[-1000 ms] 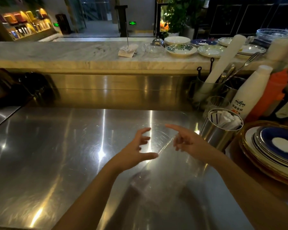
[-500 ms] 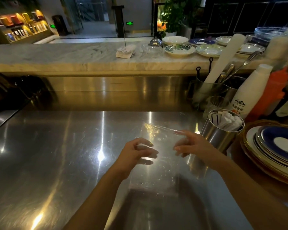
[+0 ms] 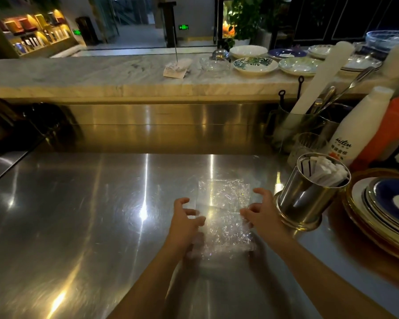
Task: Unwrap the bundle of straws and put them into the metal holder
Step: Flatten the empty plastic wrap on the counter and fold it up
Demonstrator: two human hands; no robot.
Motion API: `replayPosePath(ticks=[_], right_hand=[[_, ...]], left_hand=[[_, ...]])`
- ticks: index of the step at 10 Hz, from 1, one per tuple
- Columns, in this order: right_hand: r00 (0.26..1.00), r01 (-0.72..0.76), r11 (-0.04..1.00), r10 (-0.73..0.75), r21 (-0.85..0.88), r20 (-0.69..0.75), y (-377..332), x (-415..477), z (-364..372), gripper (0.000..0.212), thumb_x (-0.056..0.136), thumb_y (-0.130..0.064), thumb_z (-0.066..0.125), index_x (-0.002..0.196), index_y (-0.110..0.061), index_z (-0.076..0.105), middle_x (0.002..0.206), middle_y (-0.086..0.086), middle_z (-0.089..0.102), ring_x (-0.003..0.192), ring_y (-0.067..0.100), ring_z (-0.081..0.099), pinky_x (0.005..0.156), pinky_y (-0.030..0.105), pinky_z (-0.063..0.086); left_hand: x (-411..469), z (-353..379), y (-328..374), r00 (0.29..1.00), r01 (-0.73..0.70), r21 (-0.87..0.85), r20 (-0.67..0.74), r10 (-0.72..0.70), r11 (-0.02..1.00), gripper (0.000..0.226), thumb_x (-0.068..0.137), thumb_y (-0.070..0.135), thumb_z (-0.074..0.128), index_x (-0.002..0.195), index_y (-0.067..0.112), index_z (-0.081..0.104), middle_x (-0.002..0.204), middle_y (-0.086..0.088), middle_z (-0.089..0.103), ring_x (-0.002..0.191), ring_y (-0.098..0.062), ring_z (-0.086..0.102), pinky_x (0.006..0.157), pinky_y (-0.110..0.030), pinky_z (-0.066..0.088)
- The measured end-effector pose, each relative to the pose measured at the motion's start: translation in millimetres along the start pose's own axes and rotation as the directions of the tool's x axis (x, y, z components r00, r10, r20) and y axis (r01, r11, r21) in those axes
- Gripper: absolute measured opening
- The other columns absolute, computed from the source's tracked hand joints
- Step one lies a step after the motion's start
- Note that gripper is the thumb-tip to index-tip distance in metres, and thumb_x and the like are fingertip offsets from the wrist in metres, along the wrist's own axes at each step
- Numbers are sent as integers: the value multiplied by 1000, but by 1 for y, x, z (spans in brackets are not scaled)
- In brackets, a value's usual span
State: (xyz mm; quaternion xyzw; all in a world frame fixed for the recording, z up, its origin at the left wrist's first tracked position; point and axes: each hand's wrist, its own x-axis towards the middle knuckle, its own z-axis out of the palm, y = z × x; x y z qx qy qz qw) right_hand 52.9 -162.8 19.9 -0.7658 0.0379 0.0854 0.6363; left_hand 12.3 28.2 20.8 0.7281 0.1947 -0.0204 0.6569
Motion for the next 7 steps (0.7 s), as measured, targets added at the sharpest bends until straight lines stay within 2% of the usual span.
replayPosePath(ticks=[1, 2, 3, 4, 5, 6, 7], right_hand=[[998, 46, 988, -52, -150, -33, 11, 7, 6, 45, 82, -4, 61, 107, -33, 38, 77, 5, 57, 59, 18, 59, 47, 21, 42], [993, 110, 919, -117, -379, 5, 21, 12, 12, 31, 86, -12, 54, 103, -35, 43, 90, 2, 58, 67, 15, 58, 52, 19, 44], [997, 82, 838, -59, -539, 58, 27, 14, 16, 34, 88, -20, 52, 121, -26, 44, 120, 2, 49, 89, 16, 55, 75, 29, 46], [997, 75, 743, -33, -665, 76, 29, 18, 16, 37, 87, -26, 54, 122, -17, 48, 128, 8, 44, 105, 23, 51, 88, 31, 42], [994, 101, 619, -92, -779, 56, 26, 20, 15, 29, 85, -30, 55, 110, -16, 58, 123, 10, 48, 106, 25, 48, 91, 35, 41], [988, 141, 528, -130, -837, 84, 25, 25, 11, 24, 86, -31, 53, 103, -18, 62, 118, 7, 52, 104, 22, 45, 90, 32, 36], [984, 174, 471, -105, -865, 141, 18, 34, 8, 25, 87, -30, 50, 106, -19, 60, 121, 5, 51, 110, 23, 43, 94, 36, 31]], left_hand=[[2, 4, -7, 999, -39, 153, -2, 40, 987, 53, 80, -1, 63, 119, 23, 36, 101, -4, 52, 79, -19, 60, 68, -39, 57], [1, 11, -15, 989, -138, 382, 8, 146, 914, 37, 85, 3, 56, 118, 18, 46, 121, -8, 48, 79, -13, 58, 69, -20, 54], [1, 16, -20, 982, -187, 554, 75, 175, 811, 35, 89, 12, 52, 124, 15, 47, 136, -5, 38, 96, -18, 58, 80, -23, 52], [4, 18, -24, 962, -259, 740, 142, 231, 621, 39, 90, 21, 51, 127, 13, 47, 144, -7, 35, 122, -24, 44, 102, -35, 39], [5, 17, -25, 951, -286, 809, 171, 259, 514, 38, 90, 26, 49, 125, 13, 49, 149, -7, 29, 132, -25, 29, 107, -38, 29], [8, 15, -27, 943, -310, 837, 209, 261, 452, 38, 91, 31, 47, 125, 15, 49, 149, -6, 30, 134, -23, 26, 108, -39, 24], [13, 15, -19, 940, -312, 858, 217, 262, 409, 41, 90, 40, 46, 125, 18, 50, 142, -2, 41, 131, -19, 30, 107, -36, 22]])
